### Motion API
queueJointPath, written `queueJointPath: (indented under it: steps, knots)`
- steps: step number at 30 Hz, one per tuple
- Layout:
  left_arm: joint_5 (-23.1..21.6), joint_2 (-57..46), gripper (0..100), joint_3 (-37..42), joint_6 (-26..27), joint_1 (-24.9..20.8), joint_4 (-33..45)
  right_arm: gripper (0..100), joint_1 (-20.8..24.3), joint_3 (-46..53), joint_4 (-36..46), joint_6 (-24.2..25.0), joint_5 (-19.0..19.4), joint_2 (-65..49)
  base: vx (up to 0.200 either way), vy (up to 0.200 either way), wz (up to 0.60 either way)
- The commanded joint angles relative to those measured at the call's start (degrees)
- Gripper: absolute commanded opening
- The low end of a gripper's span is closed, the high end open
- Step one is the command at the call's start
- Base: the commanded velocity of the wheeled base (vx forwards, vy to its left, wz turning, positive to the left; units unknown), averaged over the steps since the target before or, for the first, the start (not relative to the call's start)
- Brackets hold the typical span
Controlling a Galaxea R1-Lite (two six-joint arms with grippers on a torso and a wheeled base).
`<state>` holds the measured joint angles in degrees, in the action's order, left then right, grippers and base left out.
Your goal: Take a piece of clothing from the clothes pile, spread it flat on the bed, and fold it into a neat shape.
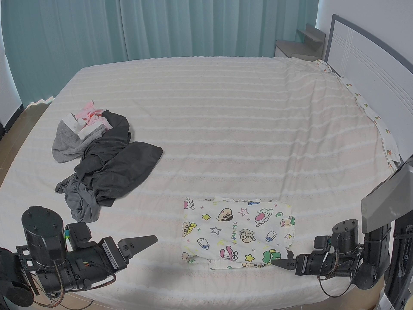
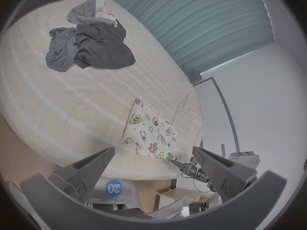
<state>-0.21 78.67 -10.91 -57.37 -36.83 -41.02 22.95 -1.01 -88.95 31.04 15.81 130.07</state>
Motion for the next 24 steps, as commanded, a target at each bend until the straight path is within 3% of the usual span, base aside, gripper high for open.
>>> queueJointPath:
  steps: [1, 6, 10, 12, 17, 20, 24]
  knots:
    - [-0.14, 2.46, 100, -0.08, -0.02, 1.14, -0.02, 100, -1.42, 1.01, -0.78, 0.16, -0.25, -1.14, 0.000, 0.000, 0.00]
    - [-3.04, 7.38, 100, -0.87, 0.06, 2.90, -0.38, 100, -5.38, 0.84, -0.87, 0.08, 0.01, -4.21, 0.000, 0.000, 0.00]
    - [-9.37, 20.65, 100, -6.76, 2.35, 8.44, -3.10, 100, -7.49, -2.86, -0.78, 0.08, 0.27, -5.01, 0.000, 0.000, 0.00]
    - [-11.75, 26.71, 100, -9.22, 5.60, 9.93, -3.98, 100, -7.49, -4.70, -0.78, 0.08, 0.27, -4.30, 0.000, 0.000, 0.00]
    - [-12.80, 41.48, 100, -16.69, 16.15, 13.01, -7.05, 100, -7.66, -7.07, -0.78, 1.22, 0.54, -2.98, 0.000, 0.000, 0.00]
    - [-13.94, 45.70, 100, -20.55, 19.14, 13.45, -7.93, 100, -7.93, -7.16, -0.78, 3.50, 0.54, -3.16, 0.000, 0.000, 0.00]
    - [-19.48, 47.98, 100, -25.56, 21.25, 13.62, -7.76, 100, -8.01, -7.51, -0.78, 4.56, 0.54, -2.54, 0.000, 0.000, 0.00]
